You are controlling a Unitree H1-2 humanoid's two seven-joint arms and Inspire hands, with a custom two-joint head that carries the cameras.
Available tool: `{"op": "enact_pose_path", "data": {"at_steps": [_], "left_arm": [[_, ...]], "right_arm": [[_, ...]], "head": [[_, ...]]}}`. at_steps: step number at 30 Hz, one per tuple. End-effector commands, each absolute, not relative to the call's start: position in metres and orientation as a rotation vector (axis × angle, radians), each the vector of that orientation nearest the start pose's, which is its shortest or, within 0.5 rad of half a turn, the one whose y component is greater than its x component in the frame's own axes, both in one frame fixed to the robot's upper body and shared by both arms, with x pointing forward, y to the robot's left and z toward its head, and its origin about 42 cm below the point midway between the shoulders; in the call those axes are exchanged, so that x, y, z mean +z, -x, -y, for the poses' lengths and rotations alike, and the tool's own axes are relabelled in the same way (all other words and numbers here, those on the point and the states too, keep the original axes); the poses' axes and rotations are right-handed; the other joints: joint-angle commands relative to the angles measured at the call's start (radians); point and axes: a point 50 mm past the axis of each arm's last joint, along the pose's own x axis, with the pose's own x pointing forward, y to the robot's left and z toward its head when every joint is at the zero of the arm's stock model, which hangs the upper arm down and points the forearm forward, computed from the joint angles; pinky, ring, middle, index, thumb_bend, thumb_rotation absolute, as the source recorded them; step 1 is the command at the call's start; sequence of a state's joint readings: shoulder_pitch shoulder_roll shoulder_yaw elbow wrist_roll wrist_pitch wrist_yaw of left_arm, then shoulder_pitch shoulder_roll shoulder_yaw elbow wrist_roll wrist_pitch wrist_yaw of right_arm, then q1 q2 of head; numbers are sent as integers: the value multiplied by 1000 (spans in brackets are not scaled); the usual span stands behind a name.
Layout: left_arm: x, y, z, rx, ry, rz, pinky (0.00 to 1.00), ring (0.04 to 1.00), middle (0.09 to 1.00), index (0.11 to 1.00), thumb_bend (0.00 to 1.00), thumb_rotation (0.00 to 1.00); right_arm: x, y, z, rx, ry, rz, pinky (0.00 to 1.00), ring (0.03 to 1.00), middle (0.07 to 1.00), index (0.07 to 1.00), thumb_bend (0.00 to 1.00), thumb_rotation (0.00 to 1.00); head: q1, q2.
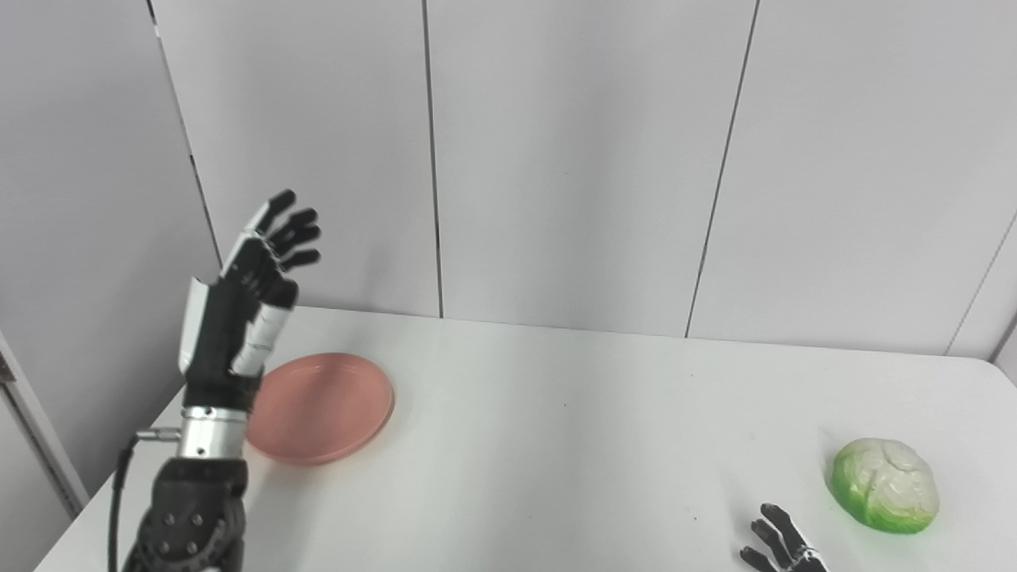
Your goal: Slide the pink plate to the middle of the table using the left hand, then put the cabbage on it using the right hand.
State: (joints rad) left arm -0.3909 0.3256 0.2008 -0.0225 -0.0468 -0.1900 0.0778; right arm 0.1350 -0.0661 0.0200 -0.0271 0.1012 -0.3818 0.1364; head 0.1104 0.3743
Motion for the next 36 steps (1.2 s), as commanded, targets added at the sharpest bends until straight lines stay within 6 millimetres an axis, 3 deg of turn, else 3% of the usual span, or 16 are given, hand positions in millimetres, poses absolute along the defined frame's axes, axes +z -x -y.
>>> {"op": "enact_pose_path", "data": {"at_steps": [1,10,15,19,26,30,36], "left_arm": [[298,-393,-349,208,-232,680,771,836,861,884,894,850],[286,-446,-412,310,-243,483,806,877,898,897,914,914],[269,-467,-431,341,-211,400,827,883,886,825,836,897],[251,-480,-439,339,-127,317,839,904,892,829,854,854],[217,-481,-446,357,-39,213,876,899,864,814,827,829],[201,-477,-450,347,-25,153,818,876,852,820,826,823],[180,-471,-452,320,-56,80,837,884,878,851,799,847]], "right_arm": [[85,-216,227,107,-22,232,838,915,940,866,793,988],[84,-216,223,107,-15,231,823,901,931,868,810,976],[85,-217,221,107,-19,228,823,901,934,867,788,961],[85,-216,220,110,-12,226,818,899,934,870,784,963],[88,-213,219,113,-18,227,818,905,939,869,770,958],[89,-211,219,114,-17,225,815,904,938,866,769,958],[91,-209,220,112,-22,225,809,899,932,862,784,956]], "head": [[-1,1],[-16,7],[-21,6],[-27,7],[-34,19],[-38,26],[-44,36]]}}
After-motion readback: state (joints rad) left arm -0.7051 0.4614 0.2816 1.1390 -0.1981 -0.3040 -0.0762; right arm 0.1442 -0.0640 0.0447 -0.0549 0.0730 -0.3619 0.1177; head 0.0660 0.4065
